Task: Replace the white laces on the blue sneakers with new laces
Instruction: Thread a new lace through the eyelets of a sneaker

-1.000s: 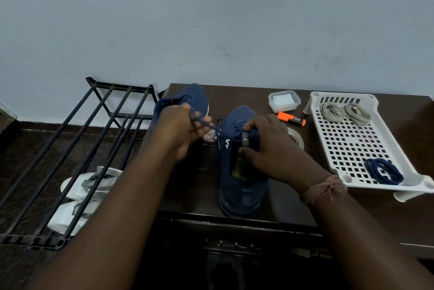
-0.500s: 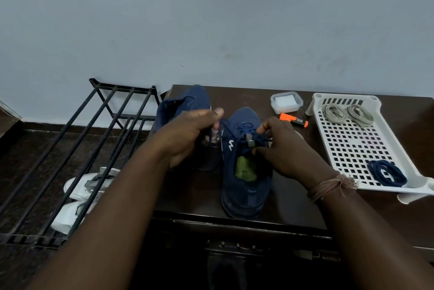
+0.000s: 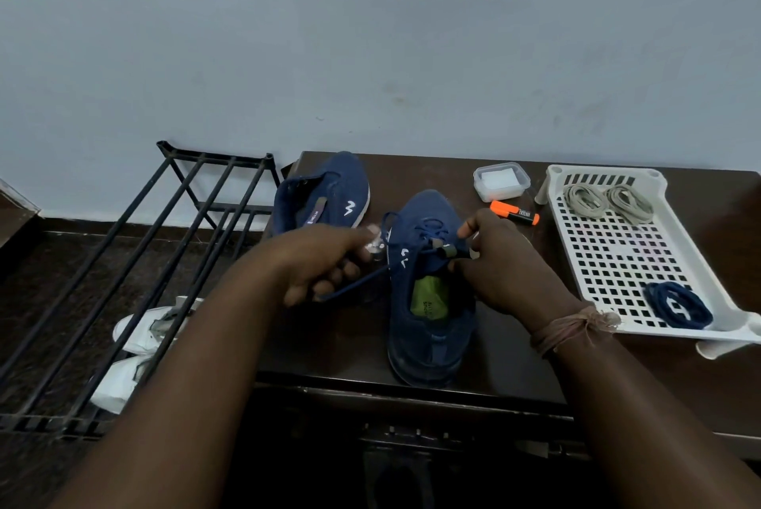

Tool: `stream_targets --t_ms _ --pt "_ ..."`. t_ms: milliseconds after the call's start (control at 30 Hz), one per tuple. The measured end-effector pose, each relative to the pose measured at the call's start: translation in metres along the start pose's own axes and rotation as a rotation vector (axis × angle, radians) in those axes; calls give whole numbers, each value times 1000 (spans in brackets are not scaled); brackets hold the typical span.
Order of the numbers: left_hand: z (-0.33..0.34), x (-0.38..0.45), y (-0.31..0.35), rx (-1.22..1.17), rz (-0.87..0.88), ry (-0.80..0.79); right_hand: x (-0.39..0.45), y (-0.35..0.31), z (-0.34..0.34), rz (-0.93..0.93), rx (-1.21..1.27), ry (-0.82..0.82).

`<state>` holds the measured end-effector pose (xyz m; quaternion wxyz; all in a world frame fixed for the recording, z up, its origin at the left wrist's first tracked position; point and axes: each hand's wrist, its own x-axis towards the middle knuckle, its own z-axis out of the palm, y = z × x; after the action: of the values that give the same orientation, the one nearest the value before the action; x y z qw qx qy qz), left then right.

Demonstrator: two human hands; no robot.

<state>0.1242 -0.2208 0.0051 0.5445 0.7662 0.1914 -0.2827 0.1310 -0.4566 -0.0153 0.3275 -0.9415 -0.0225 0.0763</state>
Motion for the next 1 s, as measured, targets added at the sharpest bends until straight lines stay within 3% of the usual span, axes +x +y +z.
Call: stream_targets --t_ms 133,267,500,600,667,767,867,1000 --pt "14 8 -3 214 -40 -11 1 1 1 19 4 9" --pt "29 16 -5 577 143 155 2 2 2 9 -1 12" --pt "39 25 -9 555 434 294 5 5 -2 -63 50 -65" --pt "37 20 -2 397 463 340 4 1 -3 -147 177 -53" --pt "33 13 6 123 533 330 2 -6 -2 -219 281 10" --pt "27 4 17 -352 627 111 -3 -18 2 -295 317 62" --pt "32 -7 22 -603 635 -144 -5 -26 9 -396 328 -60" --pt "33 -5 22 -788 617 -178 -7 -27 9 -424 311 -62"
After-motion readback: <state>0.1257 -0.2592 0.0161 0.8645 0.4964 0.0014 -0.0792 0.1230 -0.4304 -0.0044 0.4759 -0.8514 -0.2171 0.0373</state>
